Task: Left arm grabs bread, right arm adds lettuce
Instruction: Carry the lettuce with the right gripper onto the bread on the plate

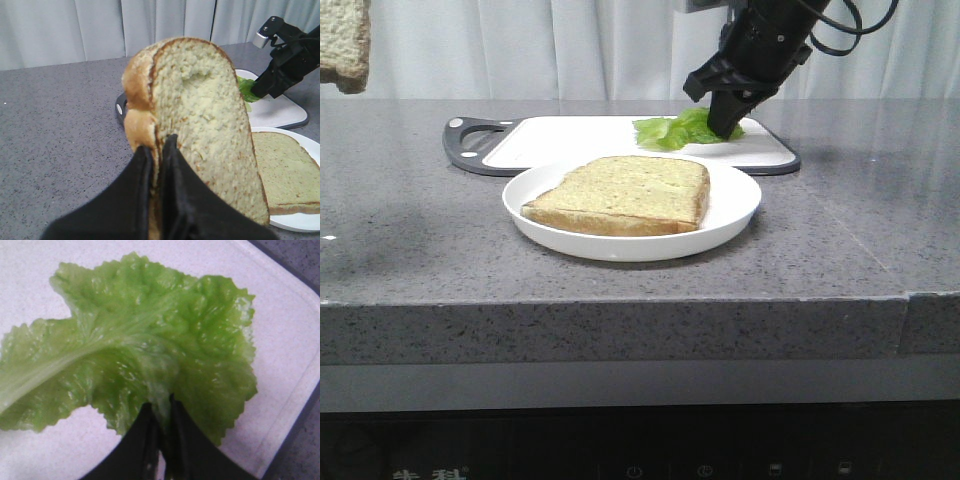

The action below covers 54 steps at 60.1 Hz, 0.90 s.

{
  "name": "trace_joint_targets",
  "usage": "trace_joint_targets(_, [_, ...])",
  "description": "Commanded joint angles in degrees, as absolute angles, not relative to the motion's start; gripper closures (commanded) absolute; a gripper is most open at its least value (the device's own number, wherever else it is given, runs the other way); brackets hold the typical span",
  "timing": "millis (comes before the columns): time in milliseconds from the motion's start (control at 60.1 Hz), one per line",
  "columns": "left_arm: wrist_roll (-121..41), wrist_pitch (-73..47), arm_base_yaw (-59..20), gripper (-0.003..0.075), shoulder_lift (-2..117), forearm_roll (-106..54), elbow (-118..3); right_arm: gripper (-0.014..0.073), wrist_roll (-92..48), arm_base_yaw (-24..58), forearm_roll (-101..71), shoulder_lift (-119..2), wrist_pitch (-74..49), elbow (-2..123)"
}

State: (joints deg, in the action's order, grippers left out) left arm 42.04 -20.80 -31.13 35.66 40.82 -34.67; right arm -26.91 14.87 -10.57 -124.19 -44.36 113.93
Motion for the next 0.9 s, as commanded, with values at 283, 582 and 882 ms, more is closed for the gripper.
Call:
trace_joint_targets(283, [42.70, -16.81, -30.92, 0.0741, 35.57, 41.91, -36.31, 0.0654, -26.85, 14.90, -10.56, -112.51, -45.77, 116.18])
trace_joint_targets(582, [42.70, -16.81, -30.92, 0.0741, 35.57, 41.91, -36.31, 0.0654, -31.04, 15.56, -17.76, -102.33, -45.22, 109.38])
trace_joint_targets(882, [42.70, -16.81, -30.92, 0.0741, 35.57, 41.91, -36.31, 0.0654, -34.22, 21.84, -18.44, -85.80, -28.36, 79.95])
